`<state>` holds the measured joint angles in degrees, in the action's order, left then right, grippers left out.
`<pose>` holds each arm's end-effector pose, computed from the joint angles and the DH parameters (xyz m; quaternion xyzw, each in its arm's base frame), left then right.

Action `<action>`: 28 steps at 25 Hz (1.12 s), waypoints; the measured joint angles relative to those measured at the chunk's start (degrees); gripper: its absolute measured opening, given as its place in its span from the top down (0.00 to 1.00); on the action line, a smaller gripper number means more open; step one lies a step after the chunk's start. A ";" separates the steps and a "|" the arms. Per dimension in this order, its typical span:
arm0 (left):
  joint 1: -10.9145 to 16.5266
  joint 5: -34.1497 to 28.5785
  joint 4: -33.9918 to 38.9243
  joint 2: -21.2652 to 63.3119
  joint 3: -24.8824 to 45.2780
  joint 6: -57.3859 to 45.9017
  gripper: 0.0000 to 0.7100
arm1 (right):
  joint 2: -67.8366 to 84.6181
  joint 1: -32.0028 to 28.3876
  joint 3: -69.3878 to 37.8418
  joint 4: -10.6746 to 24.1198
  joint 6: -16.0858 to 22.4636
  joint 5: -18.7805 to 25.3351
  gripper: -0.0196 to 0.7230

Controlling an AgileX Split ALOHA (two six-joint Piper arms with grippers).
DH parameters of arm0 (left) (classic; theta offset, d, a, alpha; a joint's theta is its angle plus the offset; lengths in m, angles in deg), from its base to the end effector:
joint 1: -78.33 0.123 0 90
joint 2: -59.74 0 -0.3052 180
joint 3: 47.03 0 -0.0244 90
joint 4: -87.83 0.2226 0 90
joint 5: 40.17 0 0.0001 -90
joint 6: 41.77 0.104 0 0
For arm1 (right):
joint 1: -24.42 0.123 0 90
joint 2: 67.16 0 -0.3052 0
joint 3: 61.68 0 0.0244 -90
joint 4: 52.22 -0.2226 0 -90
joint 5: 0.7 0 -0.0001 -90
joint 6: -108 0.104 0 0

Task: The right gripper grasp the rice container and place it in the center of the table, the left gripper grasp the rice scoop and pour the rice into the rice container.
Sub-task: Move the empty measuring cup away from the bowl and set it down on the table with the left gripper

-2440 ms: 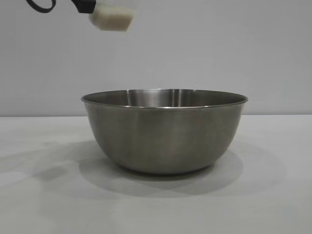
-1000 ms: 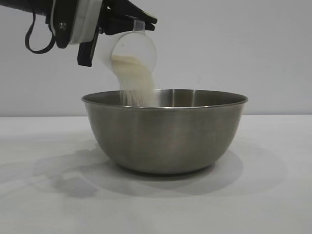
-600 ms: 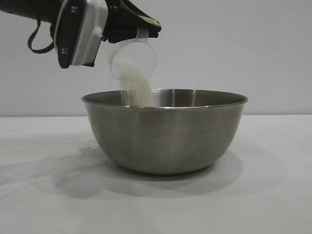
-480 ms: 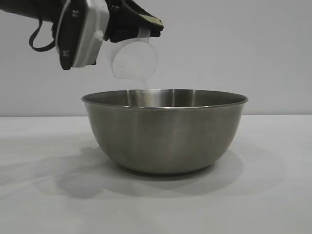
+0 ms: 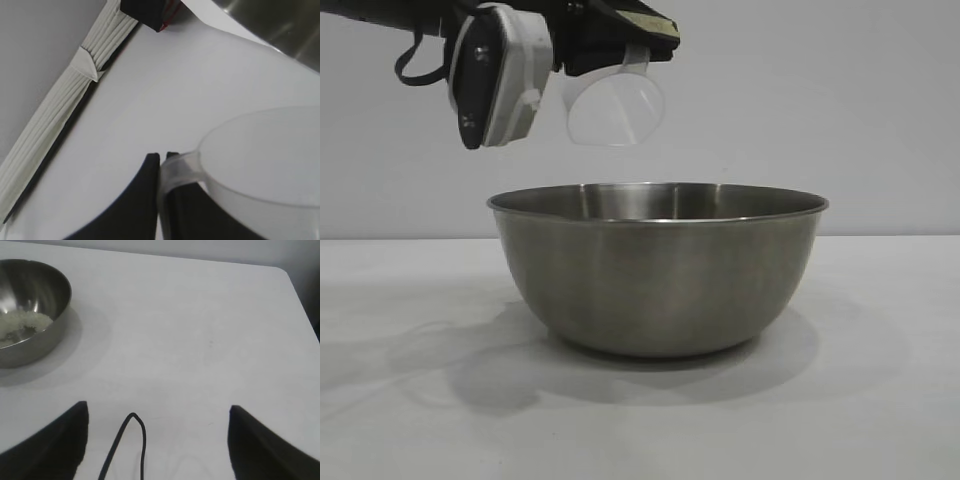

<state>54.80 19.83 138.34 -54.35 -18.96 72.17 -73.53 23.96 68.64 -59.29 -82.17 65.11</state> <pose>0.3001 -0.2064 0.2348 0.7057 -0.1746 0.4260 0.5385 -0.0443 0.0120 0.2470 -0.0791 0.8688 0.0162 0.4886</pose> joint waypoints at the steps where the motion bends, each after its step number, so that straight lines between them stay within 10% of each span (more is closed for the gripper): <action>1: 0.00 0.36 -0.31 0.00 0.00 -2.06 1.00 | 0.00 0.00 0.00 0.00 0.00 0.00 0.24; 14: -0.09 5.13 -8.25 0.00 0.00 -57.62 1.00 | 0.00 0.00 0.00 0.00 0.00 0.00 0.24; 28: 1.52 5.13 -41.12 0.00 2.86 -93.64 1.00 | 0.00 0.00 0.00 0.00 0.00 0.00 0.24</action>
<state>56.32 24.96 97.23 -54.35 -16.10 -21.47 -73.53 23.96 68.64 -59.29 -82.17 65.11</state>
